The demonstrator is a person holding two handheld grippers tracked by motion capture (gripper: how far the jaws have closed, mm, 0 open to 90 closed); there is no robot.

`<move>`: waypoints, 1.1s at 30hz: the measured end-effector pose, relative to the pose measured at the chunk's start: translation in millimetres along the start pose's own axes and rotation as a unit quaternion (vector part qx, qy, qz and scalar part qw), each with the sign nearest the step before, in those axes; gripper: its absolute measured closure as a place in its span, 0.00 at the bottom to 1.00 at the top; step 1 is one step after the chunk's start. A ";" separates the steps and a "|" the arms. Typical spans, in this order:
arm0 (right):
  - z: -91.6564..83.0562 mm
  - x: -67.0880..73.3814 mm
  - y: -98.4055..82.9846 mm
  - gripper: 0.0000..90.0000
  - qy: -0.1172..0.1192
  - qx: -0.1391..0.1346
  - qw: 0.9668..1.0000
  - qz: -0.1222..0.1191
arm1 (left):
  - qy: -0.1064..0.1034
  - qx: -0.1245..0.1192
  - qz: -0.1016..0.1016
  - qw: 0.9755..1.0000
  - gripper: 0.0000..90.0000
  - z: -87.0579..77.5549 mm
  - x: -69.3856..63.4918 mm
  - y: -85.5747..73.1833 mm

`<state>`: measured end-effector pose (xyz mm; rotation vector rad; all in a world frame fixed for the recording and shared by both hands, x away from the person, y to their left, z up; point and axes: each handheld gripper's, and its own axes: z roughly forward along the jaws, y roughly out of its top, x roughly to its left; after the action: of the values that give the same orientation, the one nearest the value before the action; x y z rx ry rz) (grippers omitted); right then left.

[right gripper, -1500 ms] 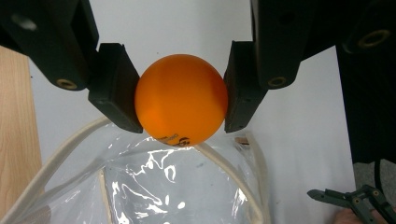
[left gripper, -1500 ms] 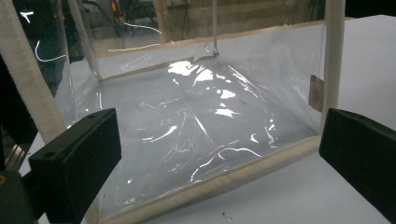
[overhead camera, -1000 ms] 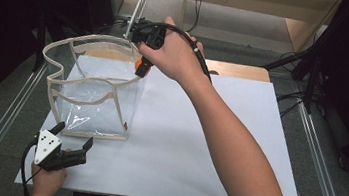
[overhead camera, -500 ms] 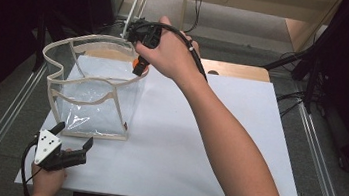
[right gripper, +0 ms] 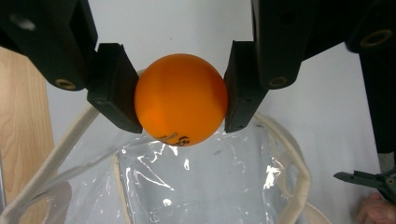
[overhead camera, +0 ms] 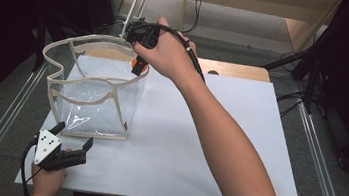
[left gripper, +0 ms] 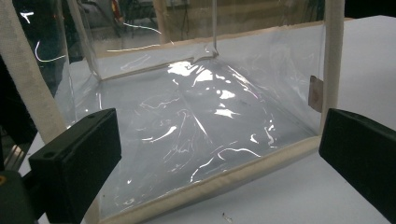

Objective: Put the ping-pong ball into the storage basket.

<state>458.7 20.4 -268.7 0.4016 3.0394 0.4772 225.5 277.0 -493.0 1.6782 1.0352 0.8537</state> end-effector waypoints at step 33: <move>5.3 9.0 -54.0 0.00 -0.016 -0.011 0.999 0.030 | 0.000 0.000 0.001 1.000 0.00 0.2 -0.6 0.1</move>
<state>437.0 -25.4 -290.2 0.4948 2.9958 0.5030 225.5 276.3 -493.0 1.6795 1.0353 0.8550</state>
